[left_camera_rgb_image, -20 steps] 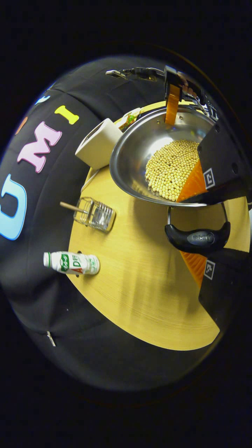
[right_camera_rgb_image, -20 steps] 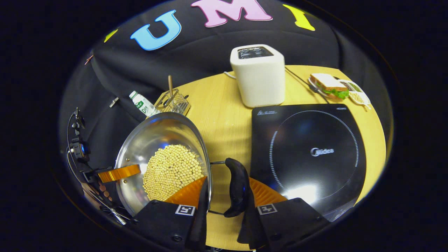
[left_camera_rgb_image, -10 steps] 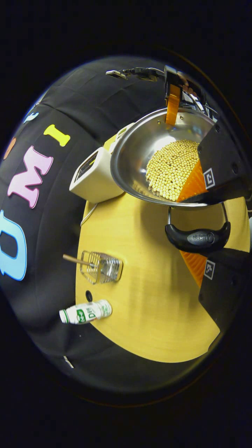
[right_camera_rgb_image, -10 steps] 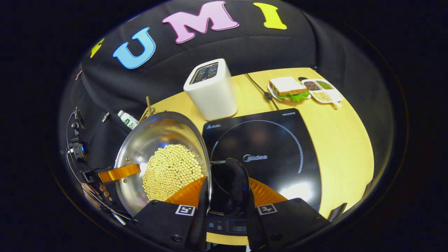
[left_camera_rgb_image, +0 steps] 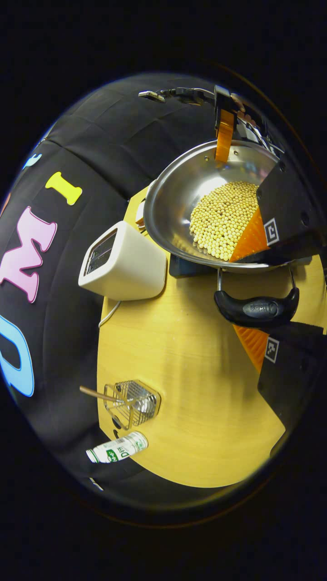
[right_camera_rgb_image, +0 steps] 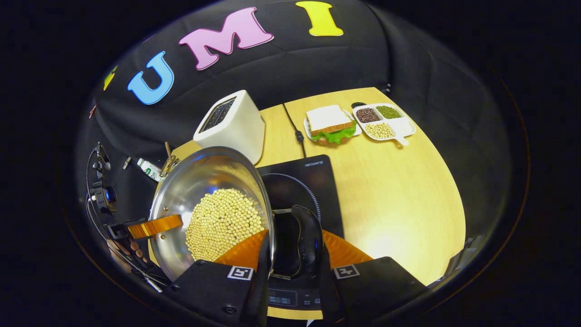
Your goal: First push the handle of the pot to place it horizontally, then grasp the pot with both hands and set it on the induction cooktop.
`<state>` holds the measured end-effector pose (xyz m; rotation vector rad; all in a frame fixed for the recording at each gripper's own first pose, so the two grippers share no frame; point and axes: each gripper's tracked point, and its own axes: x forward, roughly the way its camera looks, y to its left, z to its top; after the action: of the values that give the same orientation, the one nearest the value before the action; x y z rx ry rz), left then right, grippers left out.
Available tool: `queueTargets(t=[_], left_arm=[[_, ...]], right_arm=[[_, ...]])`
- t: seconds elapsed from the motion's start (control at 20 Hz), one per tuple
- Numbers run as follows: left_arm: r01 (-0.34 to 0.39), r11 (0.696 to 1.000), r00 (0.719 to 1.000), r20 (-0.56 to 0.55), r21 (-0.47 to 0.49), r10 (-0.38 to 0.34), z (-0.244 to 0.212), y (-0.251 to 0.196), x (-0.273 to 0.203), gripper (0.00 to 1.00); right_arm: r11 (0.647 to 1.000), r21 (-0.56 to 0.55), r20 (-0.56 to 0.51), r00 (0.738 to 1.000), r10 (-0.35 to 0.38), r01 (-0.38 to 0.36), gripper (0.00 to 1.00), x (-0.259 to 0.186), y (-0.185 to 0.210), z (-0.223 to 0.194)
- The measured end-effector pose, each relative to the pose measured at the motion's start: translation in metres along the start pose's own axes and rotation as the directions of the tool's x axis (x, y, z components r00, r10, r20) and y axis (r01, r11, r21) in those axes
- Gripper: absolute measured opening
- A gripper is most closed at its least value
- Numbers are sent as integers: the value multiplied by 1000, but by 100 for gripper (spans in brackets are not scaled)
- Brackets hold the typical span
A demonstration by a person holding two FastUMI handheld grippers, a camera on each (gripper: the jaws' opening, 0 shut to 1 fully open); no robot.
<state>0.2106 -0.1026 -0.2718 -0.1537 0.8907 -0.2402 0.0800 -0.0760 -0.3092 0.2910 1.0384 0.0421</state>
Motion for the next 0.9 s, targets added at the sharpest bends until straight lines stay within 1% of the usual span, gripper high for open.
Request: queueTargets(t=[0.05, 0.2, 0.35, 0.45, 0.6, 0.65, 0.7, 0.75, 0.9], left_arm=[[-1, 1000, 1000, -1, -3, 1, 0, -8, 6, 57], [-9, 1000, 1000, -4, -4, 9, 4, -27, 20, 58], [-19, 1000, 1000, -10, -10, 19, 6, -39, 33, 57], [-27, 1000, 1000, -11, -13, 27, 9, -44, 41, 58], [-37, 999, 999, -17, -24, 36, 9, -45, 51, 57], [-38, 999, 999, -19, -29, 37, 8, -45, 53, 58], [-40, 999, 999, -24, -35, 39, 7, -45, 55, 57], [-41, 998, 999, -25, -37, 40, 6, -45, 57, 58], [-47, 998, 998, -31, -51, 46, 2, -43, 62, 58]], right_arm=[[1000, 5, 0, 1000, -1, 1, 49, 1, -9, 4], [1000, 14, -10, 1000, 5, -5, 49, 9, -35, 14], [1000, 22, -18, 1000, 12, -12, 49, 18, -50, 22], [1000, 25, -27, 999, 18, -18, 49, 25, -57, 27], [999, 21, -36, 999, 26, -25, 49, 36, -63, 33], [999, 20, -37, 999, 28, -27, 49, 38, -64, 34], [999, 17, -40, 999, 30, -29, 49, 42, -65, 33], [999, 11, -42, 999, 30, -30, 49, 45, -66, 33], [999, 2, -48, 998, 38, -38, 49, 50, -67, 32]])
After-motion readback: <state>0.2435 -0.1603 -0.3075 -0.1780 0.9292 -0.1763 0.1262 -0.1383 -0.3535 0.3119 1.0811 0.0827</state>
